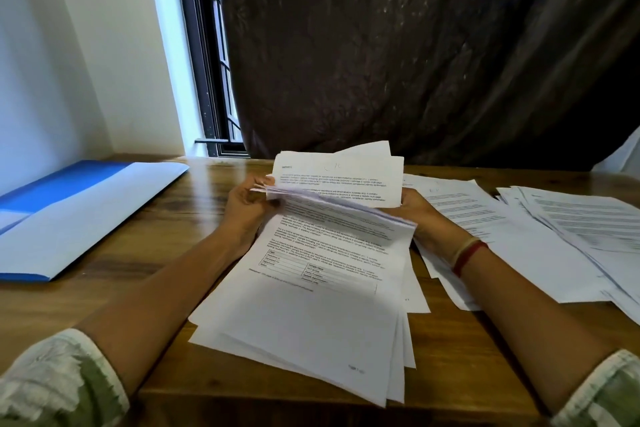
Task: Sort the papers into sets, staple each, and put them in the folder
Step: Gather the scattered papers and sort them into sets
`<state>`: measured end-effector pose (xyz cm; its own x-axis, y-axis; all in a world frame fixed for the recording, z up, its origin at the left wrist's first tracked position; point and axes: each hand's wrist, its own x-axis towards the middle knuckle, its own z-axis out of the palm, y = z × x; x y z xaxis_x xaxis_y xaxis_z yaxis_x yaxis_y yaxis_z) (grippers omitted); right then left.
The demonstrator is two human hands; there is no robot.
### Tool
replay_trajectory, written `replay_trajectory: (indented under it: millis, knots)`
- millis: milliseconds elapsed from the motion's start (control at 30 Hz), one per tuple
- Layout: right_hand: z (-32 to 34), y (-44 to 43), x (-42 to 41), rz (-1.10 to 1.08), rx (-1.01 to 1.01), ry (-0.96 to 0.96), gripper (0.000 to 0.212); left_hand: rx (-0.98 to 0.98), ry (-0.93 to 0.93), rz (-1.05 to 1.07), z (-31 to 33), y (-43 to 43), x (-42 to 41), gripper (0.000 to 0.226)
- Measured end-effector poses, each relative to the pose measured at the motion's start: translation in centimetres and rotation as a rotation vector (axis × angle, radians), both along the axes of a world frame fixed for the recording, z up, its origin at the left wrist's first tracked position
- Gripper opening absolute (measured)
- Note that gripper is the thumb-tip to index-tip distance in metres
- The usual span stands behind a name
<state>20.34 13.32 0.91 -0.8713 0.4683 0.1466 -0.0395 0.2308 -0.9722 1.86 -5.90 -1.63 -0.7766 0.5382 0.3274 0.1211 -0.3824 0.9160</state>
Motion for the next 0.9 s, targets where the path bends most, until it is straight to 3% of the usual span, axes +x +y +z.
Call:
replay_trajectory:
  millis: [100,233,500,567,667,800,900]
  knots:
    - [-0.2,0.1,0.0,-0.041,0.037,0.059,0.009,-0.008,-0.003,-0.001,0.0,0.1,-0.1,0.054]
    - [-0.4,0.6,0.4,-0.031,-0.081,0.156,0.032,-0.039,0.018,-0.032,0.1,0.2,0.1,0.055]
    - [0.3,0.9,1.0,-0.148,-0.218,0.331,0.033,-0.072,-0.03,0.026,0.3,-0.2,0.3,0.05]
    - [1.0,2.5,0.7,-0.389,0.033,0.298,0.019,-0.102,-0.033,0.042,0.5,-0.1,0.5,0.049]
    - [3.4,3.5,1.2,-0.653,0.394,0.254,0.029,-0.153,-0.044,0.051,0.5,-0.3,0.6,0.036]
    - [8.7,3.8,2.9,-0.757,0.77,0.393,0.032,-0.181,-0.093,0.056,0.3,-0.3,-0.1,0.036]
    - [13.3,4.2,3.6,-0.781,0.844,0.607,0.035,-0.207,-0.131,0.067,0.5,-0.4,-0.1,0.034]
